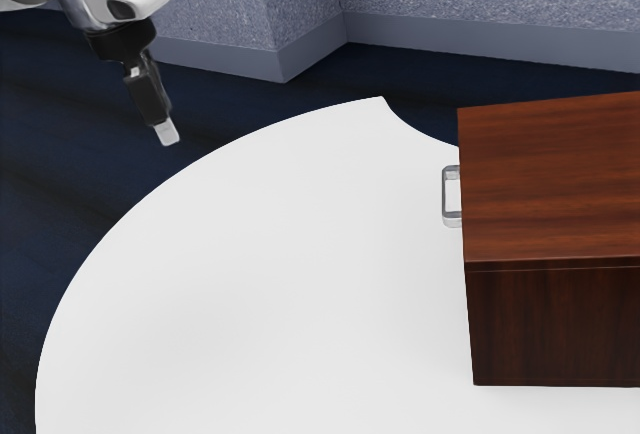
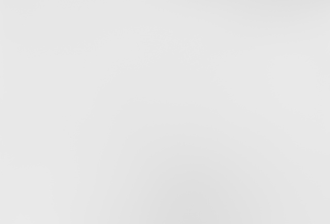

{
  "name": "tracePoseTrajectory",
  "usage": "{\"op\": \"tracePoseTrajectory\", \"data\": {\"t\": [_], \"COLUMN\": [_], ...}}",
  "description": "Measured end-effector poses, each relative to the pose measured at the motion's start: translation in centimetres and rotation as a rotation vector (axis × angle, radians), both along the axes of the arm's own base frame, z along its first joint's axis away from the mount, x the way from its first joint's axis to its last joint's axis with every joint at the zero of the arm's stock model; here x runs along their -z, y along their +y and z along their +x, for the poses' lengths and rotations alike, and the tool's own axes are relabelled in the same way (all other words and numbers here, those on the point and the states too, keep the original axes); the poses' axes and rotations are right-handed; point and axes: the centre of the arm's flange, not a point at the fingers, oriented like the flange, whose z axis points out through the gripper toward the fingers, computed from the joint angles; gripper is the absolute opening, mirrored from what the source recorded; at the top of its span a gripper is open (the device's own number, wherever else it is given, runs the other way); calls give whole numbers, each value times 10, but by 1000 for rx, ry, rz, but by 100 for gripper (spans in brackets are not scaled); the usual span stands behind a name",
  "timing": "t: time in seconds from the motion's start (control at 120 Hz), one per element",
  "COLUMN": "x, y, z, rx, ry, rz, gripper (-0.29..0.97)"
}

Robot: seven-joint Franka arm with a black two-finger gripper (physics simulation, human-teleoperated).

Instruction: Pull the drawer handle with one arm to open the drawer

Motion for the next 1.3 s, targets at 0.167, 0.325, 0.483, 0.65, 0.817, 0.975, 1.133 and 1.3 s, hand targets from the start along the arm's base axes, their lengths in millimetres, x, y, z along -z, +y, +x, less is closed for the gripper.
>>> {"op": "tracePoseTrajectory", "data": {"t": [0.167, 0.325, 0.483, 0.65, 0.817, 0.975, 1.133, 1.3], "x": [-2, -7, -1, 8, 25, 35, 56, 69], "y": [10, -9, -27, -52, -138, -149, -147, -150], "z": [-1, -3, -27, -45, -34, -20, 4, 34], "rx": [1, 54, 123, 364, 896, 1232, 1481, 1696], "ry": [-17, -23, 20, 48, 56, 14, -111, -273], "rz": [8, 4, -30, -33, -10, 26, 12, 37], "gripper": [68, 68, 68, 68, 68, 68, 66, 59]}}
